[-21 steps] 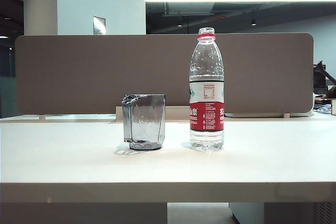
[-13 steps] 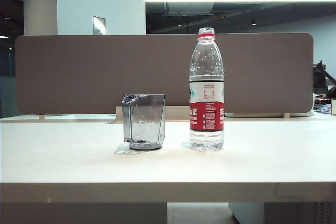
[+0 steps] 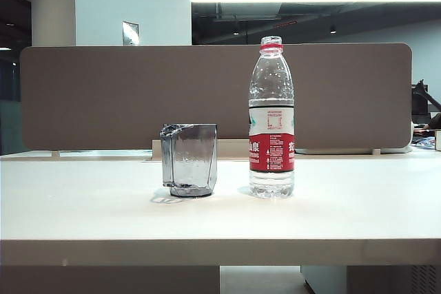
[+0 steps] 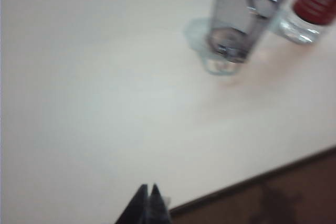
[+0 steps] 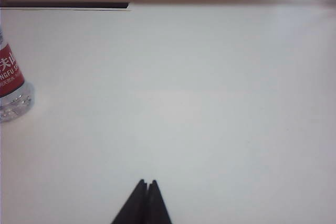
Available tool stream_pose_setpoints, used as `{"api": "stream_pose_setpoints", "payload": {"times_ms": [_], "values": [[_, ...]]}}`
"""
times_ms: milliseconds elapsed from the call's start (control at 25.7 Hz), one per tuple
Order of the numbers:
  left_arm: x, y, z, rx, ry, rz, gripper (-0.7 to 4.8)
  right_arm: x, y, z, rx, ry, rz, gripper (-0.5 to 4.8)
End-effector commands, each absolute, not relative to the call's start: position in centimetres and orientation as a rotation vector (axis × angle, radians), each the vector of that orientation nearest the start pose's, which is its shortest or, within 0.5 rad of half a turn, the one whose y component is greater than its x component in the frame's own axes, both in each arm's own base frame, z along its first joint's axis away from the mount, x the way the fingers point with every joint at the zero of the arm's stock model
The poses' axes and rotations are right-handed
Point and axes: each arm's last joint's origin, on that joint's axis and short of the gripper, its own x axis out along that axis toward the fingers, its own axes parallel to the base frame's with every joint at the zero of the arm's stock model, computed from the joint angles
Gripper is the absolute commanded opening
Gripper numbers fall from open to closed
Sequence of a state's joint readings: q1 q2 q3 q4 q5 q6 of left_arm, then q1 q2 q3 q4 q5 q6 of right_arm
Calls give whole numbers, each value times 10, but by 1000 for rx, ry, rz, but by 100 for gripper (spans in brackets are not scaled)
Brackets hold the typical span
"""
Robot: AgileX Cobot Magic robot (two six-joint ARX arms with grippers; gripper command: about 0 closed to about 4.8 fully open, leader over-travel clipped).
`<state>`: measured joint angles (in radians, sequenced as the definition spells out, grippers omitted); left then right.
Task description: Pick up the mineral water bottle on the table and pour water into the mug until it's full.
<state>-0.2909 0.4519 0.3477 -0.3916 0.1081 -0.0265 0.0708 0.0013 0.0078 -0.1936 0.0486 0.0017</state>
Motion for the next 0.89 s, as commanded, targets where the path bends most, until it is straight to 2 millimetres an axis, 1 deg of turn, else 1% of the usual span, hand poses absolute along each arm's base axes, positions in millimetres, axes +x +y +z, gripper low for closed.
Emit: {"api": "stream_pose_setpoints", "payload": {"times_ms": [39, 272, 389, 545, 661, 895], "values": [[120, -49, 232, 39, 499, -458, -3, 96, 5, 146, -7, 179, 21, -5], [128, -68, 271, 56, 444, -562, -2, 96, 5, 146, -7, 179, 21, -5], [132, -77, 282, 55, 391, -607, -2, 96, 5, 146, -7, 179, 21, -5], [138, -87, 285, 50, 338, -642, -2, 96, 5, 146, -7, 179, 21, -5], [138, -90, 283, 55, 346, -660, -2, 96, 5, 146, -7, 178, 21, -5], [138, -91, 283, 56, 349, -663, -2, 96, 5, 146, -7, 179, 21, -5]]}}
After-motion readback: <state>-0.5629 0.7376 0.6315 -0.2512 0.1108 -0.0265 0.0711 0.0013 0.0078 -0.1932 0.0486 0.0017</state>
